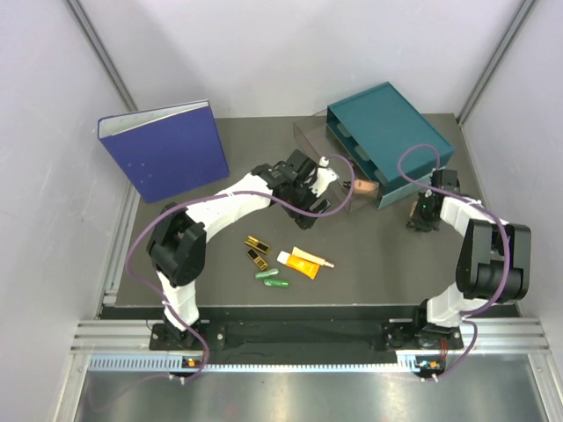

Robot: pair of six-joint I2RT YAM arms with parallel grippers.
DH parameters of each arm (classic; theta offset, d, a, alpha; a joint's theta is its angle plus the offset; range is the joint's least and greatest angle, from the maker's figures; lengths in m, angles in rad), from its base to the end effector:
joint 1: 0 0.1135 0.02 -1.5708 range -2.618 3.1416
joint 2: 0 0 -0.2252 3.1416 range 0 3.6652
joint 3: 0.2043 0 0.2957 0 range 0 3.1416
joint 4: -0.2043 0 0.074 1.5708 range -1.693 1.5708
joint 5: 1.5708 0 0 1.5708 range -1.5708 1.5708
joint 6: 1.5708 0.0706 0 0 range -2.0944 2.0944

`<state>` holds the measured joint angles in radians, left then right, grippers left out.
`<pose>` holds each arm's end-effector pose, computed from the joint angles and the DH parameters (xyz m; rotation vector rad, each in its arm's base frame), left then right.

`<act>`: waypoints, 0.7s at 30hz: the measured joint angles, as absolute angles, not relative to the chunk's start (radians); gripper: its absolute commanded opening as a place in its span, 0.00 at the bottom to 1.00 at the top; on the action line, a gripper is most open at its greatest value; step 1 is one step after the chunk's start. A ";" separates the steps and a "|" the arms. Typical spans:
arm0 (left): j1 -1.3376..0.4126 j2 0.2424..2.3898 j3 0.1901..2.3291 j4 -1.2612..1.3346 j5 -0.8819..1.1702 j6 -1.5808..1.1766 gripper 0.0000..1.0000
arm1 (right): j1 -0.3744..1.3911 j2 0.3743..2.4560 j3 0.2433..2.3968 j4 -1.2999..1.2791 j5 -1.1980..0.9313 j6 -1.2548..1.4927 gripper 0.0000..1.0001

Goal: Organize the makeup

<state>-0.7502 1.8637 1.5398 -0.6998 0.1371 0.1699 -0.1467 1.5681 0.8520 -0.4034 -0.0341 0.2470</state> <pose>0.3252 -0.3162 0.1709 1.2130 2.3338 -0.3841 0.3369 -0.0474 0.0638 0.5161 2.6416 0.0768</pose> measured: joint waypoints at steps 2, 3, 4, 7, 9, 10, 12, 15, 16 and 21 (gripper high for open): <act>-0.750 1.864 1.538 -0.700 0.137 0.170 0.82 | -0.146 1.568 0.852 -0.403 -0.031 0.248 0.00; -0.750 1.864 1.537 -0.701 0.137 0.170 0.82 | -0.146 1.568 0.852 -0.403 -0.031 0.248 0.00; -0.750 1.864 1.536 -0.701 0.137 0.170 0.82 | -0.146 1.568 0.852 -0.404 -0.031 0.249 0.00; -0.750 1.864 1.536 -0.701 0.137 0.170 0.82 | -0.146 1.566 0.852 -0.406 -0.031 0.250 0.00; -0.750 1.864 1.536 -0.702 0.137 0.170 0.82 | -0.146 1.561 0.850 -0.414 -0.029 0.255 0.00; -0.750 1.864 1.536 -0.702 0.137 0.170 0.82 | -0.146 1.555 0.848 -0.422 -0.028 0.257 0.00; -0.750 1.864 1.536 -0.702 0.137 0.171 0.82 | -0.146 1.531 0.836 -0.453 -0.026 0.262 0.00; -0.750 1.864 1.537 -0.704 0.138 0.179 0.82 | -0.146 1.485 0.829 -0.520 -0.023 0.271 0.00; -0.750 1.866 1.538 -0.704 0.139 0.183 0.82 | -0.146 1.466 0.829 -0.535 -0.022 0.273 0.00; -0.750 1.897 1.549 -0.710 0.142 0.197 0.82 | -0.146 1.375 0.862 -0.614 -0.020 0.274 0.00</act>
<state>-0.7502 1.8965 1.5494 -0.7097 0.1421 0.1970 -0.1459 1.3750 0.8619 -0.6136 -0.0196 0.2737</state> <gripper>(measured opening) 0.821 0.177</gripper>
